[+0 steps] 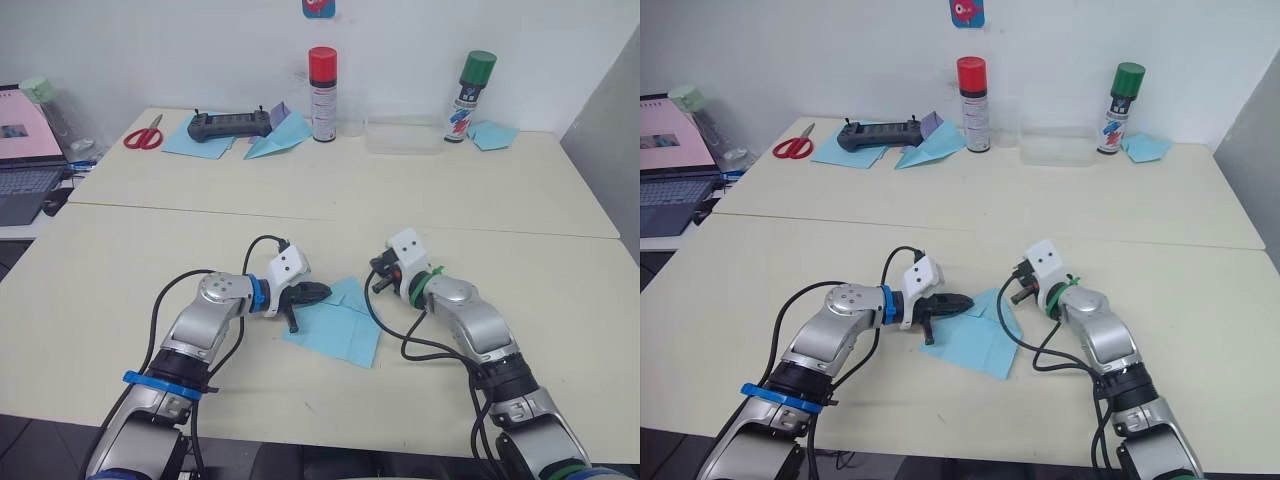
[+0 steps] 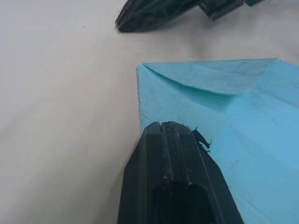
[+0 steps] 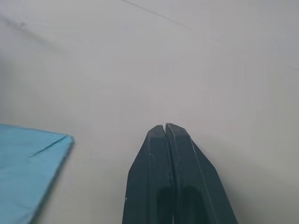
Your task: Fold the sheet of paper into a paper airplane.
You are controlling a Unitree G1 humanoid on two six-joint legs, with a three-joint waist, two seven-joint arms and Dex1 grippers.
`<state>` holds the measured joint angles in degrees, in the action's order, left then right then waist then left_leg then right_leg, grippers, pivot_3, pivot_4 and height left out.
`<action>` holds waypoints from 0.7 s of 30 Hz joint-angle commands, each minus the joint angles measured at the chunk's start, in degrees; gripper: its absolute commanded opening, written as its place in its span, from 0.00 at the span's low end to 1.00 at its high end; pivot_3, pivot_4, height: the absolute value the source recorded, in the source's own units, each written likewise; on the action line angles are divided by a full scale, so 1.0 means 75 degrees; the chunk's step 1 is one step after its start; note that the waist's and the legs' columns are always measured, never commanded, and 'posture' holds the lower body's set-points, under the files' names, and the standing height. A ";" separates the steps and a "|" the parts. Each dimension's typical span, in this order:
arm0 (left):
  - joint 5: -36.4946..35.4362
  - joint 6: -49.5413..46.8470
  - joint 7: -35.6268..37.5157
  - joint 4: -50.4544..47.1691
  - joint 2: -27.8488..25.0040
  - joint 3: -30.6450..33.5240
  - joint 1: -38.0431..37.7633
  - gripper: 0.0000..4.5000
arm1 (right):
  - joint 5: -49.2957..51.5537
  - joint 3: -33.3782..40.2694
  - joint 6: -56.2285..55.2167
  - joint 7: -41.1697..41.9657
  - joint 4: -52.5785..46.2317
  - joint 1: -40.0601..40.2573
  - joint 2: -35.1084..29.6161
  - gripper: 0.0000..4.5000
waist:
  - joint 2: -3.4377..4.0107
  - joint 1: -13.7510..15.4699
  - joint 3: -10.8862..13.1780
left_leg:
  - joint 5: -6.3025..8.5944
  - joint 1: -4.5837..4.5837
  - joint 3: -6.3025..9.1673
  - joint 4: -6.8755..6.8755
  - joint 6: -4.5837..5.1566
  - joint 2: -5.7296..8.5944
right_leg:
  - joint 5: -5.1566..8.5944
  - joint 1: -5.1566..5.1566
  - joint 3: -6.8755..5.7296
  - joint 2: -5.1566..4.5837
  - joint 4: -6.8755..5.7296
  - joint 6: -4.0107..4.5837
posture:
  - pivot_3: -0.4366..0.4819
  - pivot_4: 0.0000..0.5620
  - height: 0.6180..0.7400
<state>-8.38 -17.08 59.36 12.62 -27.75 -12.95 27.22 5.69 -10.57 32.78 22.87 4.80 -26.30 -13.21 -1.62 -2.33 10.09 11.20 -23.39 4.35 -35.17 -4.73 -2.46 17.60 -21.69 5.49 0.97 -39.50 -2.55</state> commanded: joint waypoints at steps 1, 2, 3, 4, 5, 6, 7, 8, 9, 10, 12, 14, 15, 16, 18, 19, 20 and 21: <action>0.0211 -0.0110 -0.0095 0.0261 0.0088 -0.0187 0.0028 0.01 | 0.0104 0.0309 -0.0196 -0.0127 -0.0123 0.0060 0.0148 0.00 | 0.0000 0.0002 0.0000 | 0.0000 0.0002 0.0000 0.0000 0.0000 0.0000 | 0.0000 0.0003 0.0001 0.0000 0.0001 0.0000 | 0.48 0.27 1.00; 0.0210 -0.0106 -0.0096 0.0291 0.0101 -0.0194 0.0057 0.01 | 0.0245 0.0372 -0.0315 -0.0050 -0.0233 0.0049 0.0247 0.00 | 0.0000 0.0002 0.0000 | 0.0000 0.0003 0.0000 0.0000 0.0000 0.0001 | 0.0000 0.0006 0.0001 -0.0001 0.0002 0.0000 | 0.48 0.27 1.00; 0.0208 -0.0106 -0.0093 0.0315 0.0113 -0.0197 0.0085 0.01 | 0.0392 0.0419 -0.0410 0.0073 -0.0351 0.0045 0.0337 0.00 | 0.0001 0.0001 0.0000 | 0.0000 0.0003 0.0000 -0.0001 0.0000 0.0002 | -0.0001 0.0007 0.0003 -0.0001 0.0003 -0.0001 | 0.48 0.27 1.00; 0.0205 -0.0105 -0.0089 0.0337 0.0121 -0.0196 0.0111 0.01 | 0.0515 0.0426 -0.0426 0.0214 -0.0471 0.0055 0.0404 0.00 | 0.0001 -0.0002 0.0000 | 0.0000 0.0003 -0.0002 -0.0001 0.0001 0.0002 | -0.0002 0.0006 0.0005 -0.0001 0.0004 -0.0003 | 0.48 0.27 1.00; 0.0202 -0.0106 -0.0085 0.0362 0.0128 -0.0190 0.0137 0.01 | 0.0619 0.0381 -0.0408 0.0371 -0.0595 0.0075 0.0457 0.00 | 0.0002 -0.0001 0.0001 | 0.0000 0.0003 -0.0002 -0.0001 0.0001 0.0002 | -0.0002 0.0006 0.0005 -0.0001 0.0003 -0.0003 | 0.48 0.27 1.00; 0.0209 -0.0090 -0.0086 0.0387 0.0131 -0.0187 0.0158 0.01 | 0.0726 0.0289 -0.0345 0.0556 -0.0721 0.0115 0.0498 0.00 | 0.0002 -0.0001 0.0001 | 0.0000 0.0003 -0.0002 -0.0001 0.0001 0.0002 | -0.0002 0.0006 0.0004 -0.0001 0.0003 -0.0003 | 0.48 0.27 1.00; 0.0217 -0.0079 -0.0096 0.0409 0.0134 -0.0182 0.0176 0.01 | 0.0841 0.0192 -0.0186 0.0721 -0.0836 0.0163 0.0546 0.00 | 0.0002 -0.0001 0.0001 | 0.0000 0.0003 -0.0002 -0.0001 0.0001 0.0001 | -0.0002 0.0005 0.0003 0.0000 0.0004 -0.0003 | 0.48 0.27 1.00; 0.0221 -0.0068 -0.0104 0.0422 0.0137 -0.0178 0.0186 0.01 | 0.0957 0.0092 -0.0006 0.0869 -0.0934 0.0214 0.0583 0.00 | 0.0002 -0.0002 0.0001 | 0.0000 0.0003 -0.0002 0.0000 0.0001 0.0000 | -0.0002 0.0005 0.0003 0.0000 0.0004 -0.0003 | 0.48 0.27 1.00; 0.0228 -0.0059 -0.0110 0.0427 0.0138 -0.0179 0.0189 0.01 | 0.1012 -0.0022 0.0137 0.0972 -0.0998 0.0262 0.0600 0.00 | 0.0002 -0.0004 0.0001 | 0.0000 0.0003 -0.0001 0.0000 0.0001 0.0000 | -0.0001 0.0005 0.0002 0.0000 0.0005 -0.0003 | 0.48 0.27 1.00; 0.0225 -0.0062 -0.0106 0.0404 0.0132 -0.0178 0.0176 0.01 | 0.0983 -0.0172 0.0256 0.1026 -0.1022 0.0299 0.0606 0.00 | 0.0002 -0.0004 0.0001 | 0.0000 0.0002 -0.0001 0.0000 0.0001 -0.0001 | -0.0001 0.0005 0.0002 0.0001 0.0006 -0.0003 | 0.48 0.27 1.00; 0.0220 -0.0091 -0.0098 0.0325 0.0124 -0.0181 0.0135 0.01 | 0.0719 -0.0520 0.0433 0.1000 -0.0898 0.0288 0.0518 0.00 | 0.0002 -0.0005 0.0002 | 0.0000 0.0002 -0.0001 0.0001 0.0001 -0.0001 | -0.0001 0.0004 0.0002 0.0001 0.0008 -0.0003 | 0.48 0.27 1.00; 0.0218 -0.0128 -0.0114 0.0266 0.0121 -0.0174 0.0109 0.01 | 0.0332 -0.0827 0.0532 0.0861 -0.0629 0.0180 0.0365 0.00 | 0.0004 -0.0005 0.0003 | 0.0000 0.0001 -0.0002 0.0001 0.0001 -0.0001 | -0.0001 0.0002 0.0004 0.0001 0.0009 -0.0003 | 0.48 0.27 1.00; 0.0217 -0.0145 -0.0127 0.0251 0.0120 -0.0168 0.0103 0.01 | 0.0189 -0.0915 0.0590 0.0795 -0.0513 0.0127 0.0318 0.00 | 0.0004 -0.0009 0.0002 | 0.0000 0.0001 -0.0003 0.0001 0.0001 -0.0001 | -0.0001 0.0001 0.0005 0.0001 0.0009 -0.0003 | 0.48 0.27 1.00; 0.0218 -0.0157 -0.0131 0.0232 0.0114 -0.0166 0.0095 0.01 | 0.0105 -0.0950 0.0636 0.0740 -0.0420 0.0083 0.0295 0.00 | 0.0005 -0.0011 0.0001 | 0.0000 0.0002 -0.0004 0.0001 0.0001 -0.0001 | -0.0001 0.0001 0.0006 0.0000 0.0008 -0.0003 | 0.48 0.27 1.00; 0.0212 -0.0192 -0.0120 0.0126 0.0049 -0.0142 0.0032 0.01 | -0.0010 -0.0987 0.0643 0.0723 -0.0343 0.0024 0.0227 0.00 | 0.0005 -0.0011 0.0001 | 0.0000 0.0006 -0.0004 0.0001 0.0001 -0.0002 | -0.0001 0.0003 0.0005 0.0001 0.0007 -0.0003 | 0.48 0.27 1.00; 0.0209 -0.0219 -0.0102 0.0062 -0.0004 -0.0124 -0.0005 0.01 | -0.0033 -0.0967 0.0648 0.0722 -0.0317 0.0009 0.0198 0.00 | 0.0005 -0.0011 0.0001 | 0.0000 0.0006 -0.0003 0.0001 0.0001 -0.0002 | -0.0001 0.0004 0.0003 0.0001 0.0007 -0.0003 | 0.48 0.27 1.00; 0.0206 -0.0256 -0.0084 -0.0001 -0.0064 -0.0101 -0.0040 0.01 | -0.0048 -0.0952 0.0640 0.0735 -0.0299 0.0004 0.0168 0.00 | 0.0005 -0.0016 0.0001 | 0.0000 0.0006 -0.0003 0.0002 0.0001 -0.0002 | -0.0001 0.0004 0.0004 0.0001 0.0009 -0.0002 | 0.48 0.27 1.00; 0.0195 -0.0318 -0.0059 -0.0069 -0.0140 -0.0074 -0.0076 0.01 | -0.0055 -0.0936 0.0631 0.0751 -0.0290 0.0008 0.0144 0.00 | 0.0005 -0.0026 0.0001 | 0.0000 0.0006 -0.0004 0.0003 0.0001 -0.0003 | -0.0001 0.0004 0.0005 0.0001 0.0011 -0.0003 | 0.48 0.27 1.00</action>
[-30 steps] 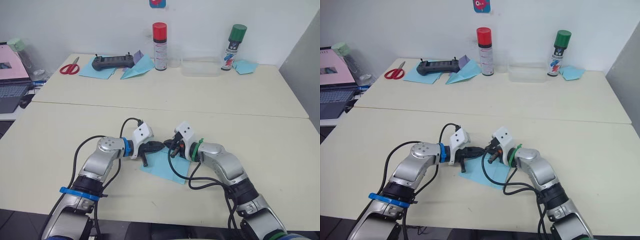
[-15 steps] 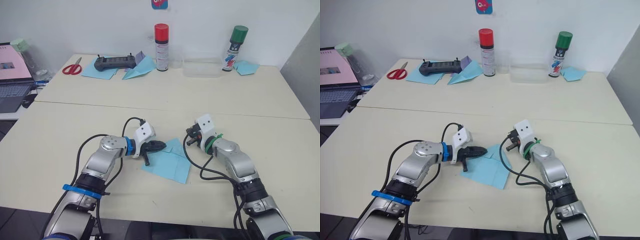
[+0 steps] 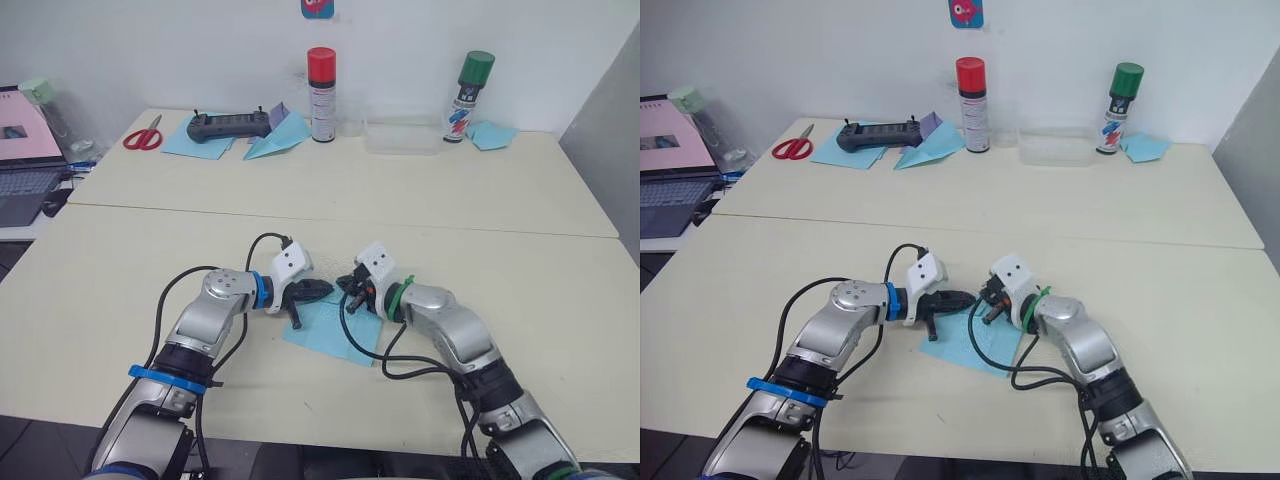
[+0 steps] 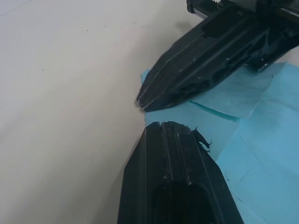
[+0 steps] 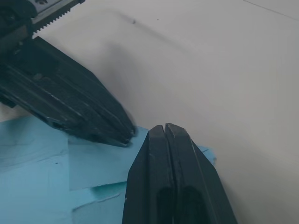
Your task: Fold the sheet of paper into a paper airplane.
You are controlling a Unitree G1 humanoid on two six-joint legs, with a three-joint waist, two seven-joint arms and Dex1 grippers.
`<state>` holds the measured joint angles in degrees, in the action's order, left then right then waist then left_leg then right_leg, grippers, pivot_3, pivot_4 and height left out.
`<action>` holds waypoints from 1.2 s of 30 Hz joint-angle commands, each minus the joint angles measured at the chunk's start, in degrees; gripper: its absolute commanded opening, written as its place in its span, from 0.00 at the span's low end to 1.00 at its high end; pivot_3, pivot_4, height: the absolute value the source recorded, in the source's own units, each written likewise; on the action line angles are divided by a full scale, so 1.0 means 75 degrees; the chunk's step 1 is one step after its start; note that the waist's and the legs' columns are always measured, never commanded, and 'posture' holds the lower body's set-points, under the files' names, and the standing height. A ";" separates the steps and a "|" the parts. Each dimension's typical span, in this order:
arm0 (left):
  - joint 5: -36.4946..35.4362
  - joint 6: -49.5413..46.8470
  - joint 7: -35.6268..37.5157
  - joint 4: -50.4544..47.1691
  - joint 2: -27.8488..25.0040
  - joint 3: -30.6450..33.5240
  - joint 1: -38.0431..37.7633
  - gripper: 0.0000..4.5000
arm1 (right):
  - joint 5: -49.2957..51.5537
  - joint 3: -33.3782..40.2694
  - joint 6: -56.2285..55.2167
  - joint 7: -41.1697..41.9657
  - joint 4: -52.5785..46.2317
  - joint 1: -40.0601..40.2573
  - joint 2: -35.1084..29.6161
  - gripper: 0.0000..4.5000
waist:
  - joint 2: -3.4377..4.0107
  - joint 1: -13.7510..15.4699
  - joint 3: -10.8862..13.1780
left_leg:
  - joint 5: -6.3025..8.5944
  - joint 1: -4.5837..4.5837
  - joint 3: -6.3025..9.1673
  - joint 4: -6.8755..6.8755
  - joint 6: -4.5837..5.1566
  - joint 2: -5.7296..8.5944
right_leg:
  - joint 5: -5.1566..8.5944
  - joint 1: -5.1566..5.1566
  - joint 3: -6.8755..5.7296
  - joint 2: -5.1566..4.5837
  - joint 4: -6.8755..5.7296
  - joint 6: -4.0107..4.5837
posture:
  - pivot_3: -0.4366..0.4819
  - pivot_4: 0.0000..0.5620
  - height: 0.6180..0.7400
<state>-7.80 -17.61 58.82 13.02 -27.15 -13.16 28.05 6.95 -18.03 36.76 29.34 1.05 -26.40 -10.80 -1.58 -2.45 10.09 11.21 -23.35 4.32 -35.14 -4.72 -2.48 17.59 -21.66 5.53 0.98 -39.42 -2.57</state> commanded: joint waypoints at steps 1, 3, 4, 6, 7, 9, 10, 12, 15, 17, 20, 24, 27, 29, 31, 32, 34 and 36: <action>0.0094 -0.0354 0.0069 -0.0223 -0.0355 -0.0003 -0.0248 0.01 | -0.0218 0.0077 0.0095 -0.0092 0.0212 0.0029 -0.0202 0.00 | 0.0000 -0.0017 0.0000 | 0.0000 0.0000 0.0000 0.0003 0.0000 -0.0001 | 0.0000 0.0000 0.0000 0.0000 0.0002 0.0000 | 0.48 0.27 1.00; 0.0050 -0.0501 0.0145 -0.0384 -0.0570 0.0066 -0.0368 0.01 | -0.0214 0.0097 0.0084 -0.0073 0.0209 0.0038 -0.0229 0.00 | 0.0001 -0.0043 0.0000 | 0.0000 0.0000 0.0000 0.0008 0.0000 -0.0002 | 0.0000 -0.0001 -0.0001 0.0001 0.0004 0.0000 | 0.48 0.27 1.00; 0.0028 -0.0550 0.0156 -0.0455 -0.0693 0.0114 -0.0472 0.01 | -0.0209 0.0102 0.0090 -0.0077 0.0200 0.0044 -0.0230 0.00 | 0.0002 -0.0054 -0.0001 | 0.0000 0.0001 0.0000 0.0010 0.0000 -0.0003 | 0.0001 -0.0001 -0.0001 0.0001 0.0004 0.0001 | 0.48 0.27 1.00; 0.0006 -0.0550 0.0173 -0.0576 -0.0989 0.0191 -0.0820 0.01 | -0.0192 0.0115 0.0101 -0.0093 0.0191 0.0050 -0.0221 0.00 | 0.0004 -0.0092 -0.0002 | 0.0000 0.0002 0.0000 0.0013 0.0000 -0.0004 | 0.0002 -0.0001 0.0000 0.0001 0.0005 0.0003 | 0.48 0.27 1.00; 0.0000 -0.0522 0.0208 -0.0659 -0.1155 0.0229 -0.1033 0.01 | -0.0182 0.0114 0.0103 -0.0086 0.0188 0.0050 -0.0218 0.00 | 0.0003 -0.0109 -0.0003 | 0.0000 0.0004 -0.0001 0.0016 0.0000 -0.0006 | 0.0004 0.0000 0.0000 0.0001 0.0006 0.0005 | 0.48 0.27 1.00; -0.0017 -0.0360 0.0197 -0.0800 -0.1322 0.0336 -0.1274 0.01 | -0.0158 0.0110 0.0117 -0.0059 0.0170 0.0050 -0.0218 0.00 | 0.0006 -0.0116 -0.0006 | 0.0000 0.0014 -0.0004 0.0024 0.0000 -0.0008 | 0.0006 0.0002 0.0003 0.0001 0.0006 0.0009 | 0.48 0.27 1.00; -0.0079 -0.0199 0.0146 -0.0861 -0.1313 0.0459 -0.1310 0.01 | -0.0145 0.0107 0.0128 -0.0049 0.0150 0.0056 -0.0217 0.00 | 0.0006 -0.0119 -0.0006 | 0.0000 0.0026 -0.0006 0.0029 0.0000 -0.0008 | 0.0008 0.0010 0.0003 0.0001 0.0007 0.0013 | 0.48 0.27 1.00; -0.0633 -0.0475 0.0007 -0.1124 -0.1060 0.0928 -0.1094 0.01 | -0.0106 0.0083 0.0118 0.0005 0.0098 0.0080 -0.0208 0.00 | 0.0005 -0.0107 -0.0004 | 0.0001 0.0055 -0.0008 0.0039 0.0000 -0.0010 | 0.0016 0.0036 0.0003 0.0000 0.0009 0.0025 | 0.48 0.27 1.00; -0.0940 -0.0589 0.0007 -0.1296 -0.0880 0.1105 -0.0747 0.01 | -0.0073 0.0081 0.0049 0.0078 0.0075 0.0103 -0.0188 0.00 | 0.0001 -0.0100 0.0001 | 0.0001 0.0047 -0.0007 0.0037 0.0000 -0.0010 | 0.0015 0.0033 0.0002 0.0000 0.0012 0.0024 | 0.48 0.27 1.00; -0.0874 -0.0473 -0.0069 -0.1253 -0.0764 0.1053 -0.0486 0.01 | -0.0071 0.0097 0.0020 0.0101 0.0077 0.0106 -0.0180 0.00 | -0.0001 -0.0101 0.0002 | 0.0001 0.0043 -0.0008 0.0036 0.0000 -0.0009 | 0.0013 0.0032 0.0001 0.0001 0.0021 0.0020 | 0.48 0.27 1.00; -0.0673 -0.0349 -0.0056 -0.1101 -0.0574 0.0716 -0.0218 0.01 | -0.0073 0.0119 -0.0011 0.0135 0.0109 0.0089 -0.0195 0.00 | 0.0000 -0.0110 0.0002 | 0.0001 0.0040 -0.0009 0.0038 0.0000 -0.0010 | 0.0011 0.0033 0.0002 0.0001 0.0030 0.0017 | 0.48 0.27 1.00; -0.0199 -0.0078 0.0172 -0.0747 -0.0567 0.0049 -0.0318 0.01 | -0.0068 0.0155 -0.0009 0.0184 0.0059 0.0079 -0.0228 0.00 | 0.0000 -0.0112 0.0003 | 0.0003 0.0040 -0.0014 0.0046 0.0000 -0.0010 | 0.0010 0.0033 0.0006 0.0001 0.0044 0.0016 | 0.48 0.27 1.00; 0.0035 0.0161 0.0289 -0.0485 -0.0621 -0.0232 -0.0399 0.01 | 0.0015 0.0228 -0.0038 0.0250 -0.0135 0.0142 -0.0246 0.00 | -0.0002 -0.0109 0.0004 | 0.0003 0.0033 -0.0011 0.0052 0.0000 -0.0010 | 0.0011 0.0025 0.0002 0.0001 0.0045 0.0017 | 0.48 0.27 1.00; 0.0111 0.0316 0.0286 -0.0328 -0.0577 -0.0279 -0.0423 0.01 | 0.0065 0.0325 -0.0075 0.0223 -0.0290 0.0171 -0.0239 0.00 | 0.0002 -0.0099 0.0005 | 0.0003 0.0031 -0.0007 0.0052 0.0000 -0.0012 | 0.0011 0.0027 -0.0001 0.0003 0.0047 0.0017 | 0.48 0.27 1.00; 0.0167 0.0427 0.0221 -0.0138 -0.0464 -0.0289 -0.0383 0.01 | 0.0229 0.0526 0.0052 0.0312 -0.0612 0.0198 -0.0354 0.00 | 0.0002 -0.0091 0.0006 | 0.0003 0.0031 -0.0009 0.0051 0.0000 -0.0010 | 0.0011 0.0028 0.0001 0.0002 0.0049 0.0017 | 0.48 0.27 1.00; 0.0196 0.0484 0.0194 -0.0044 -0.0416 -0.0302 -0.0360 0.01 | 0.0385 0.0702 0.0230 0.0366 -0.0864 0.0224 -0.0459 0.00 | 0.0002 -0.0079 0.0006 | 0.0003 0.0030 -0.0009 0.0050 0.0000 -0.0008 | 0.0011 0.0029 0.0001 0.0000 0.0050 0.0017 | 0.48 0.27 1.00; 0.0224 0.0544 0.0176 0.0044 -0.0364 -0.0315 -0.0339 0.00 | 0.0850 0.1084 0.0795 0.0609 -0.1467 0.0322 -0.0732 0.04 | 0.0004 -0.0043 0.0007 | 0.0003 0.0026 -0.0009 0.0049 0.0000 -0.0003 | 0.0011 0.0029 0.0001 -0.0004 0.0052 0.0016 | 0.48 0.27 1.00; 0.0219 0.0561 0.0189 0.0075 -0.0328 -0.0306 -0.0342 0.00 | 0.1314 0.1455 0.1554 0.0837 -0.2092 0.0488 -0.1138 0.12 | 0.0005 -0.0029 0.0008 | 0.0003 0.0020 -0.0008 0.0046 0.0000 -0.0001 | 0.0011 0.0028 0.0000 -0.0006 0.0054 0.0015 | 0.48 0.27 1.00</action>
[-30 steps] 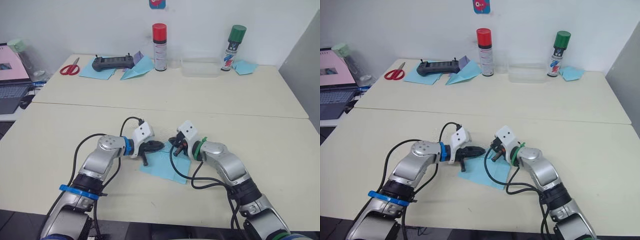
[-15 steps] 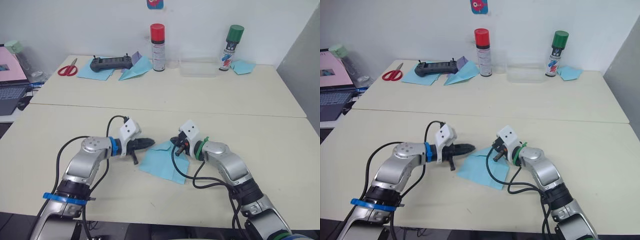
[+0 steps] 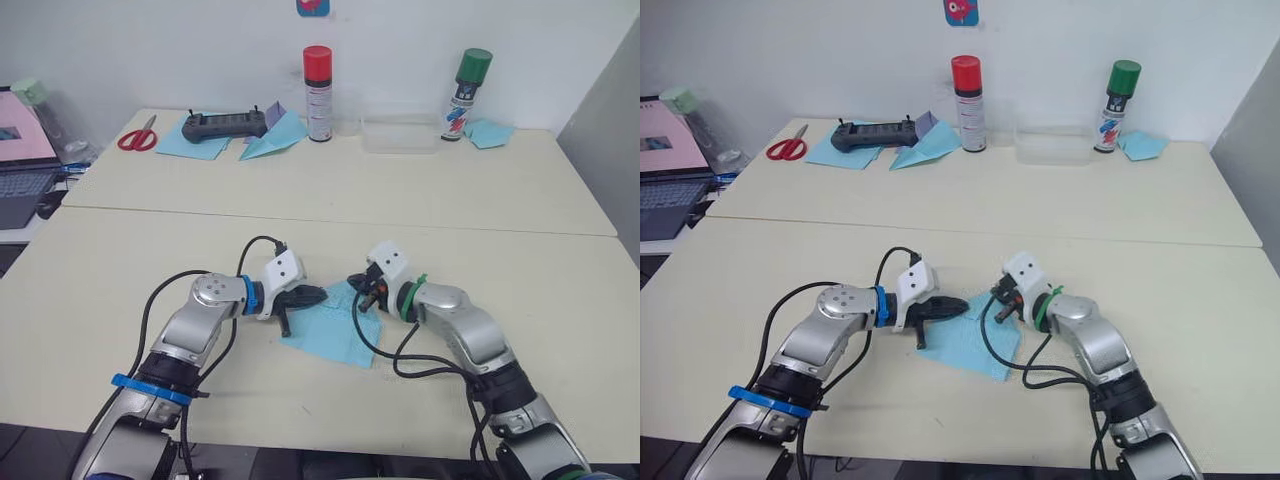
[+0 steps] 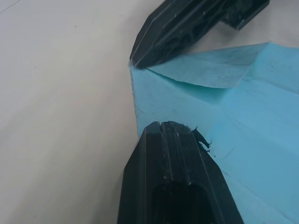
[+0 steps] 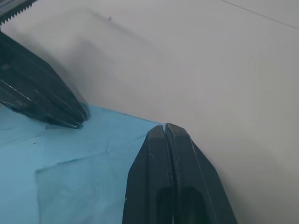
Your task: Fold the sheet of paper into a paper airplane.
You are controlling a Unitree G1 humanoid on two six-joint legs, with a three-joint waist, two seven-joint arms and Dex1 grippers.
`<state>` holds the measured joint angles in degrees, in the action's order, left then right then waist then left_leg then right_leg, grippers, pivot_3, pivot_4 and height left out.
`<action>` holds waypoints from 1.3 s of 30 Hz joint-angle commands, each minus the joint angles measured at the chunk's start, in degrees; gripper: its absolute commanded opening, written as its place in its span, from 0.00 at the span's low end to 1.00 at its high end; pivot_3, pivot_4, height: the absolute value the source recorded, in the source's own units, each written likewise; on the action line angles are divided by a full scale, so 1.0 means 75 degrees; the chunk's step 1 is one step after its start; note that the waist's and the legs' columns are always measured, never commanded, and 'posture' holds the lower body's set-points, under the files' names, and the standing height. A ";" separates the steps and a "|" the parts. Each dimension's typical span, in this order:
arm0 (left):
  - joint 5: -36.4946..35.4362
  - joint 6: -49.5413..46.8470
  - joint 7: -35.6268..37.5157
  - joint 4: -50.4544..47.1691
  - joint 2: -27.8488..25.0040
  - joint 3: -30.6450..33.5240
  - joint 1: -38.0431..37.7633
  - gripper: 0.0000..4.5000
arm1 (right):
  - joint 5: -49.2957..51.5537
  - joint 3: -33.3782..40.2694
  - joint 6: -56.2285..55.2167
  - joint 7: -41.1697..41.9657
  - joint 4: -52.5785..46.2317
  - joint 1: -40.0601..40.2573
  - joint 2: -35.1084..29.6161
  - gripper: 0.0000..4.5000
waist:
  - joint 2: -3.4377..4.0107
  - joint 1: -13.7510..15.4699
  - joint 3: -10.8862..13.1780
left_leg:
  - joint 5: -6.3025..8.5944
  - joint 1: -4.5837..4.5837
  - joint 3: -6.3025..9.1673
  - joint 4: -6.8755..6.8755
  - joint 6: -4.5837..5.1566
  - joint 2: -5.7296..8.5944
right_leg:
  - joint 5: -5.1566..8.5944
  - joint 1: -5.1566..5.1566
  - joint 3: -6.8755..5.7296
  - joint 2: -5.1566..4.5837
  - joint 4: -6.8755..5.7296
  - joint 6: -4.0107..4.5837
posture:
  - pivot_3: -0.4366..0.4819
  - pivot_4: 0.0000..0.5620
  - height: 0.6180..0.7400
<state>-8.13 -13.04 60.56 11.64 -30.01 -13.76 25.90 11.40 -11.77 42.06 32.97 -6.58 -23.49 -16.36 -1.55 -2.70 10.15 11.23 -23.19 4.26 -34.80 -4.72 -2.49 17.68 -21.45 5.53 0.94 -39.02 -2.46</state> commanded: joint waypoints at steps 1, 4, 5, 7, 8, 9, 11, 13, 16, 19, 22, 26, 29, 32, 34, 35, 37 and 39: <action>0.0261 -0.0039 -0.0037 0.0272 0.0067 -0.0224 -0.0062 0.00 | 0.0868 0.0736 0.1174 0.0425 -0.1326 0.0189 -0.0626 0.20 | 0.0003 0.0010 0.0001 | 0.0000 -0.0001 0.0001 -0.0001 0.0000 0.0000 | 0.0000 0.0000 0.0000 0.0000 0.0000 0.0000 | 0.48 0.27 1.00; 0.0275 0.0007 -0.0032 0.0292 0.0084 -0.0232 -0.0112 0.00 | 0.1546 0.1202 0.2558 0.0457 -0.2051 0.0462 -0.1081 0.41 | 0.0002 0.0019 0.0001 | 0.0000 0.0002 0.0003 -0.0001 0.0000 -0.0001 | 0.0000 0.0002 -0.0002 0.0001 0.0001 0.0000 | 0.48 0.27 1.00; 0.0277 0.0018 -0.0039 0.0301 0.0093 -0.0228 -0.0120 0.00 | 0.1797 0.1458 0.3148 0.0346 -0.2212 0.0506 -0.1054 0.49 | 0.0003 0.0018 0.0001 | 0.0000 0.0002 0.0003 0.0000 0.0000 -0.0002 | 0.0000 0.0001 -0.0001 0.0001 0.0001 0.0001 | 0.48 0.27 1.00; 0.0276 0.0041 -0.0084 0.0317 0.0136 -0.0214 -0.0126 0.00 | 0.2389 0.2206 0.4745 0.0205 -0.2407 0.0488 -0.0708 0.66 | 0.0003 0.0006 0.0001 | 0.0000 0.0002 0.0002 0.0000 0.0000 -0.0003 | 0.0000 0.0001 0.0000 0.0002 0.0000 0.0001 | 0.48 0.27 1.00; 0.0279 0.0044 -0.0103 0.0327 0.0162 -0.0213 -0.0121 0.00 | 0.2581 0.2667 0.5655 0.0156 -0.2407 0.0409 -0.0392 0.71 | 0.0003 0.0005 0.0001 | 0.0000 0.0002 0.0002 0.0000 0.0000 -0.0003 | 0.0000 0.0001 0.0001 0.0002 0.0000 0.0001 | 0.48 0.27 1.00; 0.0284 0.0047 -0.0118 0.0337 0.0187 -0.0215 -0.0114 0.00 | 0.2740 0.3053 0.6280 0.0037 -0.2333 0.0357 -0.0117 0.71 | 0.0003 0.0007 0.0001 | 0.0000 0.0002 0.0003 -0.0001 0.0000 -0.0003 | 0.0000 0.0003 0.0000 0.0002 -0.0001 0.0000 | 0.48 0.27 1.00; 0.0292 0.0034 -0.0132 0.0307 0.0219 -0.0206 -0.0129 0.00 | 0.3272 0.3584 0.6710 -0.0396 -0.2046 0.0376 0.0290 0.71 | 0.0004 0.0028 0.0001 | 0.0000 0.0002 0.0005 -0.0001 0.0000 -0.0002 | -0.0001 0.0003 -0.0001 0.0002 -0.0002 0.0000 | 0.48 0.27 1.00; 0.0295 0.0015 -0.0163 0.0288 0.0245 -0.0187 -0.0145 0.00 | 0.3997 0.3831 0.6725 -0.0916 -0.1682 0.0407 0.0488 0.71 | 0.0004 0.0038 0.0001 | 0.0000 0.0001 0.0004 -0.0002 0.0000 0.0000 | -0.0001 0.0004 -0.0001 0.0001 0.0001 -0.0001 | 0.48 0.27 1.00; 0.0296 -0.0011 -0.0209 0.0225 0.0235 -0.0158 -0.0195 0.00 | 0.5377 0.3925 0.6725 -0.1815 -0.1217 0.0400 0.0529 0.71 | 0.0005 0.0033 0.0000 | 0.0000 0.0001 0.0000 -0.0001 0.0001 0.0000 | -0.0001 0.0004 0.0001 -0.0001 0.0003 -0.0001 | 0.48 0.27 1.00; 0.0301 -0.0030 -0.0257 0.0187 0.0229 -0.0145 -0.0221 0.00 | 0.6795 0.3971 0.6725 -0.2937 -0.0741 0.0350 0.0532 0.71 | 0.0005 0.0022 0.0000 | 0.0000 0.0002 0.0000 0.0000 0.0002 -0.0002 | -0.0001 0.0003 0.0002 0.0001 0.0003 0.0000 | 0.48 0.27 1.00; 0.0307 -0.0050 -0.0300 0.0134 0.0226 -0.0133 -0.0253 0.00 | 0.7920 0.4083 0.6725 -0.4064 -0.0271 0.0281 0.0617 0.71 | 0.0005 0.0016 0.0001 | 0.0000 0.0000 0.0000 -0.0001 0.0002 -0.0002 | -0.0001 0.0003 0.0004 0.0001 0.0003 0.0000 | 0.48 0.27 1.00; 0.0329 -0.0055 -0.0368 0.0127 0.0250 -0.0136 -0.0253 0.00 | 0.8773 0.4334 0.6725 -0.5341 0.0184 0.0088 0.0854 0.71 | 0.0006 0.0014 0.0001 | 0.0000 -0.0003 0.0000 -0.0001 0.0002 -0.0001 | -0.0001 0.0000 0.0004 0.0001 0.0003 -0.0001 | 0.48 0.27 1.00; 0.0335 -0.0055 -0.0409 0.0119 0.0262 -0.0147 -0.0261 0.00 | 0.9228 0.4612 0.6584 -0.6178 0.0499 -0.0149 0.1140 0.71 | 0.0008 -0.0001 0.0002 | 0.0000 -0.0007 0.0000 -0.0001 0.0002 -0.0001 | -0.0001 -0.0004 0.0005 0.0001 0.0003 -0.0001 | 0.48 0.27 1.00; 0.0336 -0.0052 -0.0424 0.0123 0.0267 -0.0159 -0.0254 0.00 | 0.9808 0.4550 0.6355 -0.6784 0.0647 -0.0187 0.1124 0.71 | 0.0008 0.0001 0.0002 | 0.0000 -0.0012 0.0000 -0.0001 0.0003 -0.0001 | -0.0001 -0.0007 0.0003 0.0001 0.0004 -0.0001 | 0.48 0.27 1.00; 0.0355 -0.0024 -0.0416 0.0246 0.0274 -0.0156 -0.0157 0.00 | 1.0135 0.4316 0.6206 -0.7107 0.0641 -0.0139 0.1024 0.71 | 0.0009 -0.0001 0.0002 | 0.0000 -0.0024 0.0001 -0.0001 0.0003 -0.0001 | -0.0001 -0.0018 0.0005 0.0001 0.0006 -0.0002 | 0.48 0.27 1.00; 0.0375 0.0001 -0.0421 0.0326 0.0274 -0.0151 -0.0097 0.00 | 1.0290 0.4200 0.6111 -0.7269 0.0637 -0.0106 0.0987 0.71 | 0.0009 -0.0001 0.0002 | 0.0000 -0.0027 0.0001 -0.0001 0.0003 -0.0001 | -0.0002 -0.0022 0.0004 0.0001 0.0005 -0.0002 | 0.48 0.27 1.00; 0.0405 0.0043 -0.0421 0.0396 0.0263 -0.0156 -0.0042 0.00 | 1.0645 0.3975 0.5868 -0.7587 0.0641 -0.0032 0.0870 0.58 | 0.0009 -0.0012 0.0001 | 0.0000 -0.0032 0.0001 -0.0002 0.0004 -0.0001 | -0.0002 -0.0028 0.0004 0.0001 0.0005 -0.0003 | 0.48 0.27 1.00; 0.0405 0.0075 -0.0405 0.0455 0.0262 -0.0157 -0.0004 0.00 | 1.0995 0.3738 0.5582 -0.7853 0.0634 0.0039 0.0754 0.43 | 0.0009 -0.0017 0.0001 | 0.0000 -0.0034 0.0001 -0.0002 0.0004 -0.0001 | -0.0002 -0.0030 0.0004 0.0002 0.0005 -0.0003 | 0.48 0.27 1.00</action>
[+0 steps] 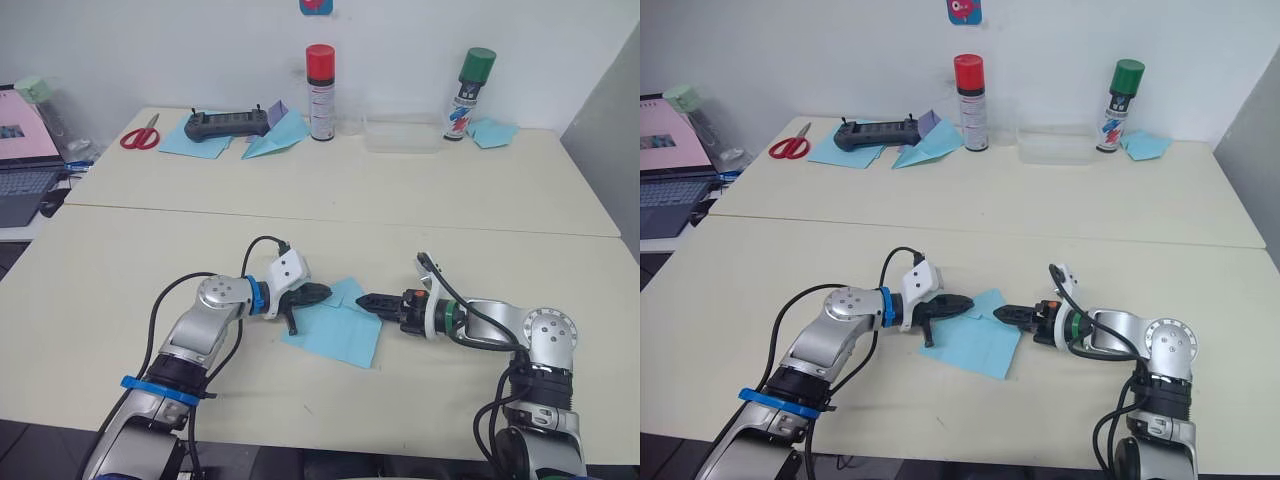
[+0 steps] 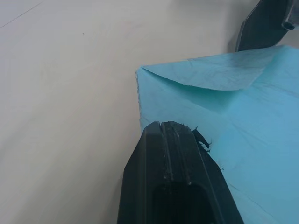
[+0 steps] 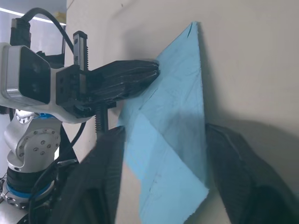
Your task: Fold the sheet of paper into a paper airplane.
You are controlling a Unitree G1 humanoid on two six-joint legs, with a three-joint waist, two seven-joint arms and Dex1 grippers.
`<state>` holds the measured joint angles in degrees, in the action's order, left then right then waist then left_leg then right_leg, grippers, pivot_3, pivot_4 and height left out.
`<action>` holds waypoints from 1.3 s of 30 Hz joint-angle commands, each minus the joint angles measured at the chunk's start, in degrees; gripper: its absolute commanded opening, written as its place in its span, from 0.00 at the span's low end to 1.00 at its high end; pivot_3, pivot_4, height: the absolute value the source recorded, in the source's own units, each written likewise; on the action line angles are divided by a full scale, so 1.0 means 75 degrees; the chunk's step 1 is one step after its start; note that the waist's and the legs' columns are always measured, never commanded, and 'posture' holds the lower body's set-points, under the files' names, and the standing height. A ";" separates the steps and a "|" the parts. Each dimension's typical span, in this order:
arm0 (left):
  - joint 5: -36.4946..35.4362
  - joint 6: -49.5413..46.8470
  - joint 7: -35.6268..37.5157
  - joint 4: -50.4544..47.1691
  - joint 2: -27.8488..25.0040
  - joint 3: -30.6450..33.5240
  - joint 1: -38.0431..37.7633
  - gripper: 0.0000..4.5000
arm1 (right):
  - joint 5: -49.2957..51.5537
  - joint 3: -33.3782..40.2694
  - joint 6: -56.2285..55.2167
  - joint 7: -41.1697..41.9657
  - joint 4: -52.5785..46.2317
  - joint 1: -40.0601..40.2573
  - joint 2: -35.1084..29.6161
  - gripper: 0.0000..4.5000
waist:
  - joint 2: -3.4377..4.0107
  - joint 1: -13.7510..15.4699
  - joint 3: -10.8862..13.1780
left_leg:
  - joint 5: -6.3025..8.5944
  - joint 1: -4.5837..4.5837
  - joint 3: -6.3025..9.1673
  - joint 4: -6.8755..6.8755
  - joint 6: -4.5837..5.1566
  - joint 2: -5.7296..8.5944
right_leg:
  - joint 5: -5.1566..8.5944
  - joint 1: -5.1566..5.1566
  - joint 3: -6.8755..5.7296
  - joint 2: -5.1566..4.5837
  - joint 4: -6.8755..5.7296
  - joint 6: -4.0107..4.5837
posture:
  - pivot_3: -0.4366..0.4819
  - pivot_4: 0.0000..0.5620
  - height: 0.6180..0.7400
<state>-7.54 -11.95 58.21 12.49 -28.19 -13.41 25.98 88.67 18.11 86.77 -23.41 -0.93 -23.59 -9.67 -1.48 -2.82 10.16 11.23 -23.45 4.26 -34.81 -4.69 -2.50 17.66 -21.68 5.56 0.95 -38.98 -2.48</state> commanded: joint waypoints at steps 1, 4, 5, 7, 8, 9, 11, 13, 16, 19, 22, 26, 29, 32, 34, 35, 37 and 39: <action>0.0328 -0.0052 -0.0080 0.0374 0.0014 -0.0206 0.0008 0.00 | 0.0866 -0.0378 -0.0531 -0.0455 -0.0121 0.0081 -0.0214 0.34 | 0.0000 -0.0009 0.0000 | 0.0000 -0.0003 0.0000 0.0000 0.0000 0.0000 | 0.0000 -0.0003 0.0000 0.0000 0.0000 0.0000 | 0.48 0.27 1.00; 0.0334 -0.0015 -0.0059 0.0432 0.0000 -0.0218 0.0049 0.00 | 0.1363 -0.0758 -0.0965 -0.0751 -0.0139 0.0159 -0.0476 0.11 | 0.0000 -0.0032 0.0000 | 0.0000 -0.0013 0.0000 0.0000 0.0000 0.0000 | 0.0000 -0.0012 0.0001 0.0000 0.0000 0.0000 | 0.48 0.27 1.00; 0.0334 -0.0009 -0.0059 0.0444 0.0000 -0.0221 0.0060 0.00 | 0.1511 -0.0881 -0.1101 -0.0827 -0.0147 0.0180 -0.0565 0.02 | 0.0000 -0.0032 0.0000 | 0.0000 -0.0014 0.0000 0.0000 0.0000 0.0000 | 0.0000 -0.0012 0.0000 0.0000 0.0000 0.0000 | 0.48 0.27 1.00; 0.0327 -0.0005 -0.0055 0.0430 -0.0010 -0.0223 0.0050 0.00 | 0.1781 -0.1141 -0.1372 -0.0958 -0.0205 0.0236 -0.0738 0.00 | 0.0000 -0.0032 0.0000 | 0.0000 -0.0018 0.0000 0.0000 0.0000 0.0000 | 0.0000 -0.0016 0.0000 0.0000 0.0000 0.0000 | 0.48 0.27 1.00; 0.0324 -0.0002 -0.0054 0.0427 -0.0013 -0.0224 0.0046 0.00 | 0.1905 -0.1262 -0.1498 -0.1007 -0.0231 0.0259 -0.0824 0.00 | 0.0000 -0.0032 0.0000 | 0.0000 -0.0021 0.0001 0.0000 0.0000 0.0000 | 0.0000 -0.0018 0.0000 0.0001 0.0000 0.0000 | 0.48 0.27 1.00; 0.0322 0.0002 -0.0054 0.0423 -0.0016 -0.0224 0.0041 0.00 | 0.2015 -0.1388 -0.1627 -0.1048 -0.0261 0.0278 -0.0910 0.00 | 0.0000 -0.0032 0.0000 | 0.0000 -0.0024 0.0001 0.0000 0.0000 -0.0001 | 0.0000 -0.0019 -0.0001 0.0000 0.0000 0.0000 | 0.48 0.27 1.00; 0.0320 0.0001 -0.0052 0.0418 -0.0018 -0.0226 0.0040 0.00 | 0.2165 -0.1604 -0.1840 -0.1062 -0.0305 0.0281 -0.1073 0.00 | 0.0000 -0.0034 0.0000 | 0.0000 -0.0033 0.0001 -0.0001 0.0001 0.0000 | 0.0000 -0.0027 0.0000 0.0000 0.0000 0.0000 | 0.48 0.27 1.00; 0.0314 -0.0005 -0.0045 0.0411 -0.0024 -0.0224 0.0036 0.00 | 0.2257 -0.1788 -0.2028 -0.0992 -0.0345 0.0224 -0.1189 0.00 | 0.0000 -0.0033 0.0000 | -0.0001 -0.0042 0.0002 -0.0002 0.0001 0.0000 | -0.0001 -0.0037 -0.0001 0.0000 -0.0001 -0.0001 | 0.48 0.27 1.00; 0.0315 -0.0005 -0.0040 0.0418 -0.0027 -0.0224 0.0041 0.00 | 0.2307 -0.2033 -0.2235 -0.0883 -0.0387 0.0113 -0.1330 0.00 | 0.0000 -0.0034 0.0000 | -0.0001 -0.0046 0.0002 -0.0003 0.0001 0.0000 | -0.0001 -0.0042 0.0000 0.0001 -0.0001 -0.0001 | 0.48 0.27 1.00; 0.0324 0.0005 -0.0043 0.0441 -0.0017 -0.0232 0.0052 0.00 | 0.1890 -0.2349 -0.2185 -0.0330 -0.0514 -0.0093 -0.1425 0.00 | 0.0000 -0.0035 0.0000 | -0.0001 -0.0047 0.0002 -0.0003 0.0002 -0.0001 | -0.0001 -0.0044 0.0000 0.0001 -0.0001 -0.0001 | 0.48 0.27 1.00; 0.0318 -0.0010 -0.0039 0.0420 -0.0006 -0.0244 0.0051 0.00 | 0.1779 -0.2525 -0.2384 -0.0165 -0.0468 -0.0203 -0.1329 0.00 | 0.0000 -0.0029 -0.0001 | -0.0001 -0.0049 0.0004 -0.0003 0.0002 -0.0003 | -0.0001 -0.0045 -0.0003 0.0003 -0.0002 -0.0001 | 0.48 0.27 1.00; 0.0338 0.0051 0.0301 0.0160 -0.0178 -0.0435 -0.0120 0.00 | 0.1765 -0.2593 -0.2703 -0.0114 -0.0250 -0.0425 -0.1159 0.00 | 0.0000 -0.0036 0.0000 | -0.0001 -0.0056 0.0003 -0.0003 0.0002 -0.0002 | -0.0001 -0.0051 -0.0001 0.0003 -0.0001 -0.0001 | 0.48 0.27 1.00; 0.0633 0.0378 0.0585 -0.0024 -0.0498 -0.0759 -0.0314 0.00 | 0.1746 -0.2622 -0.2786 -0.0111 -0.0120 -0.0548 -0.1092 0.00 | 0.0003 -0.0065 -0.0002 | -0.0001 -0.0056 0.0002 -0.0001 0.0002 -0.0008 | -0.0001 -0.0055 0.0001 0.0007 -0.0004 0.0000 | 0.48 0.27 1.00; 0.0869 0.0658 0.0467 0.0056 -0.0595 -0.0816 -0.0298 0.00 | 0.1741 -0.2635 -0.2808 -0.0087 -0.0040 -0.0616 -0.1060 0.00 | 0.0004 -0.0062 -0.0002 | 0.0001 -0.0057 0.0002 0.0007 0.0005 -0.0010 | 0.0003 -0.0057 -0.0001 0.0008 -0.0002 0.0006 | 0.48 0.27 1.00; 0.0899 0.0712 0.0435 0.0117 -0.0586 -0.0763 -0.0223 0.00 | 0.1696 -0.2643 -0.2782 -0.0033 0.0004 -0.0662 -0.1064 0.00 | 0.0004 -0.0062 -0.0002 | 0.0003 -0.0057 0.0001 0.0009 0.0007 -0.0010 | 0.0004 -0.0059 -0.0002 0.0008 -0.0002 0.0008 | 0.48 0.27 1.00; 0.0905 0.0725 0.0438 0.0142 -0.0576 -0.0740 -0.0186 0.00 | 0.1645 -0.2655 -0.2754 0.0019 0.0026 -0.0691 -0.1075 0.00 | 0.0004 -0.0063 -0.0002 | 0.0003 -0.0058 0.0001 0.0009 0.0008 -0.0011 | 0.0004 -0.0059 -0.0002 0.0008 -0.0002 0.0008 | 0.48 0.27 1.00; 0.0949 0.0809 0.0465 0.0160 -0.0582 -0.0747 -0.0134 0.00 | 0.1555 -0.2676 -0.2716 0.0093 0.0065 -0.0722 -0.1079 0.00 | 0.0003 -0.0062 -0.0002 | 0.0003 -0.0057 0.0001 0.0007 0.0008 -0.0010 | 0.0004 -0.0059 -0.0002 0.0008 -0.0002 0.0007 | 0.48 0.27 1.00; 0.0967 0.0844 0.0473 0.0160 -0.0580 -0.0758 -0.0097 0.00 | 0.1470 -0.2691 -0.2699 0.0153 0.0095 -0.0734 -0.1063 0.00 | 0.0004 -0.0062 -0.0002 | 0.0003 -0.0057 0.0001 0.0005 0.0008 -0.0010 | 0.0003 -0.0059 0.0000 0.0008 -0.0003 0.0006 | 0.48 0.27 1.00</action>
<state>-3.03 -4.83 60.85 11.45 -31.85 -16.54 26.67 99.55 -2.38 66.77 -23.62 0.40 -27.99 -17.66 -1.46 -3.29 10.14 11.25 -23.87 4.26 -34.77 -4.64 -2.57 17.68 -22.12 5.57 1.01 -39.01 -2.43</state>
